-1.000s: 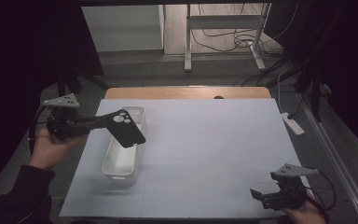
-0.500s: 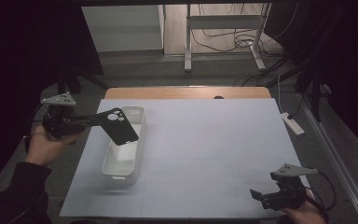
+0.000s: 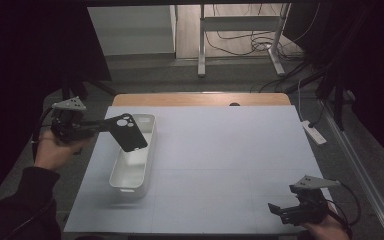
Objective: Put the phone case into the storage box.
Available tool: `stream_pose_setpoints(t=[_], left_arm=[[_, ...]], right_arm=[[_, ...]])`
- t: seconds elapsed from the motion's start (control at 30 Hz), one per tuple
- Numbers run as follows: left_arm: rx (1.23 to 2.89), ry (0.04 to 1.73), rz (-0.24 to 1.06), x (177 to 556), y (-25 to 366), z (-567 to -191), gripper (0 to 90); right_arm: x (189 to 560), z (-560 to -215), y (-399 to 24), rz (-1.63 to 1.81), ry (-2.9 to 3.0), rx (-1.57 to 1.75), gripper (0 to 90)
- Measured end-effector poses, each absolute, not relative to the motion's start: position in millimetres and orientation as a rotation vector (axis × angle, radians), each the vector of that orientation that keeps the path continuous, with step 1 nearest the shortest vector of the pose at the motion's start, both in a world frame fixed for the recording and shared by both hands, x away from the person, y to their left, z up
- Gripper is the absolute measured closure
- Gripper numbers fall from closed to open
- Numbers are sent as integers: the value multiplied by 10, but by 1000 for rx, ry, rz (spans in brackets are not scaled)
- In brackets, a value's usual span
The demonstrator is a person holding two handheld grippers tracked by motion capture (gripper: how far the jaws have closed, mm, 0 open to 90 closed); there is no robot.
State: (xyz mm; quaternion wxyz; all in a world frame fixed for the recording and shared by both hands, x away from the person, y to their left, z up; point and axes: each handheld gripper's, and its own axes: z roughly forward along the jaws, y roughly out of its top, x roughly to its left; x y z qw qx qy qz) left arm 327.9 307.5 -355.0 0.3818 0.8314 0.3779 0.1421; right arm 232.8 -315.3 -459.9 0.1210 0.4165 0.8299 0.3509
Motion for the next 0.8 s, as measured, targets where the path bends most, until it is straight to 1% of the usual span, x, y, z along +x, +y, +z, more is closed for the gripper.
stream_pose_setpoints(t=[0.53, 0.8], left_arm=[[2129, 968, 385, 3512, 3043, -3665, 818], [2134, 963, 376, 3648, 3010, -3756, 818]], right_arm=[[2326, -4600, -3147, 1018, 2433, 1220, 0], [2326, -4598, -3157, 1022, 2419, 1224, 0]])
